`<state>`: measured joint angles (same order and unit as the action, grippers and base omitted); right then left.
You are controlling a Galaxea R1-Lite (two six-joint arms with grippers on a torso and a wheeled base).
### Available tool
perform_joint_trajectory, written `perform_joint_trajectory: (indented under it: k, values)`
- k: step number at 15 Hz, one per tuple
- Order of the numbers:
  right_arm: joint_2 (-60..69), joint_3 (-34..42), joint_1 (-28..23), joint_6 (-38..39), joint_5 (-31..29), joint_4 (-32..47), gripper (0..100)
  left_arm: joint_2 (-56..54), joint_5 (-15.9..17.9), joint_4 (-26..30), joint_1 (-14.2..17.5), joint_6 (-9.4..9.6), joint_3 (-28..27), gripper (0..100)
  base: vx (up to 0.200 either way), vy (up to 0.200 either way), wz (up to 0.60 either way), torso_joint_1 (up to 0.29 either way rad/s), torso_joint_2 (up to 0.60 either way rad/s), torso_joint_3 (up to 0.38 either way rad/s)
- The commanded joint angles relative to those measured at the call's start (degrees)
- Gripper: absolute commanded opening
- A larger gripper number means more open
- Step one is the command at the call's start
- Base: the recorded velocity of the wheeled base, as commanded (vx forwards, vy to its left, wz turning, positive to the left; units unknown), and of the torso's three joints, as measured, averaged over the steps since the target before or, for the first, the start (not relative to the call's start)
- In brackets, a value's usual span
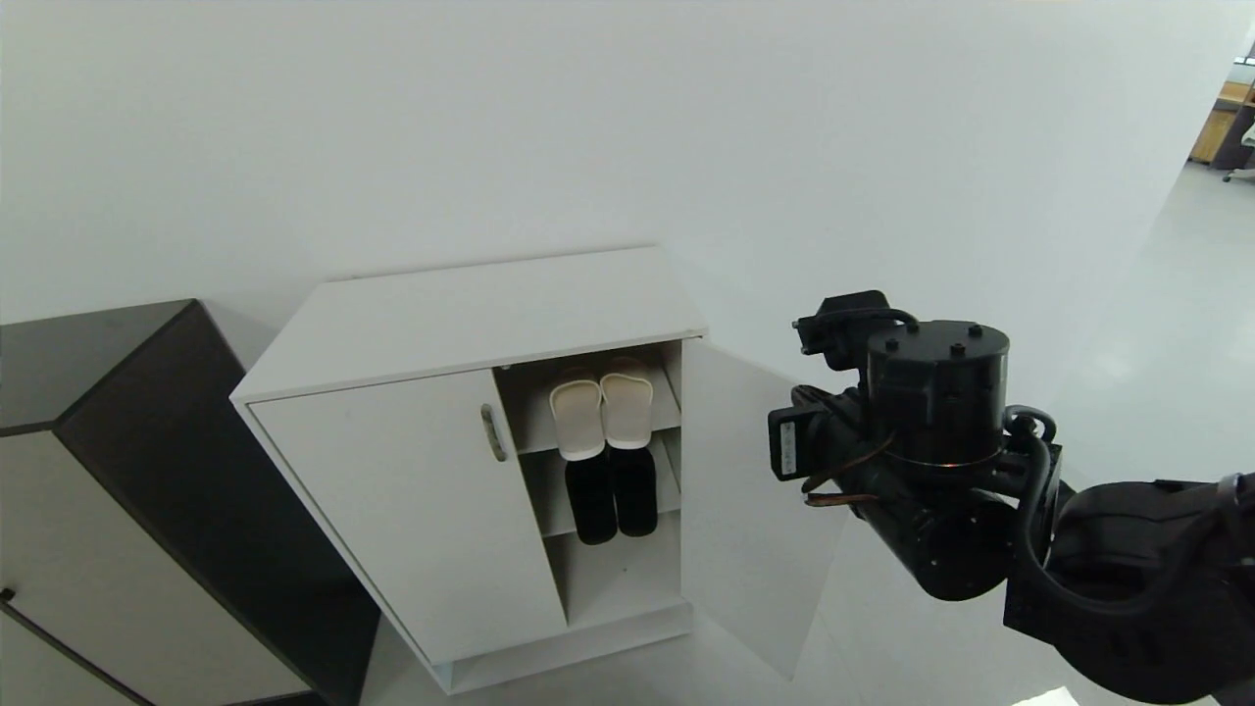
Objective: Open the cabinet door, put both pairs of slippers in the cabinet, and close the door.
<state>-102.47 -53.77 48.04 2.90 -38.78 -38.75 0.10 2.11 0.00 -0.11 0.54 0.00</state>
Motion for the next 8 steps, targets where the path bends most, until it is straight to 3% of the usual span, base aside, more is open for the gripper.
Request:
perform_joint_trajectory:
  k: [1, 8]
  values:
    - [-0.01, -0.02, -1.64, 0.00, 1.42, -0.09, 0, 0.08, 0.00, 0.00, 0.02, -0.01, 0.00, 0, -0.200, 0.000, 0.00, -0.002, 0.00, 0.002]
    - [-6.25, -8.19, -15.70, 1.41, 11.71, 2.72, 0, 0.08, 0.00, 0.00, 0.02, 0.08, 0.00, 0, 0.000, 0.000, 0.00, 0.000, 0.00, 0.000]
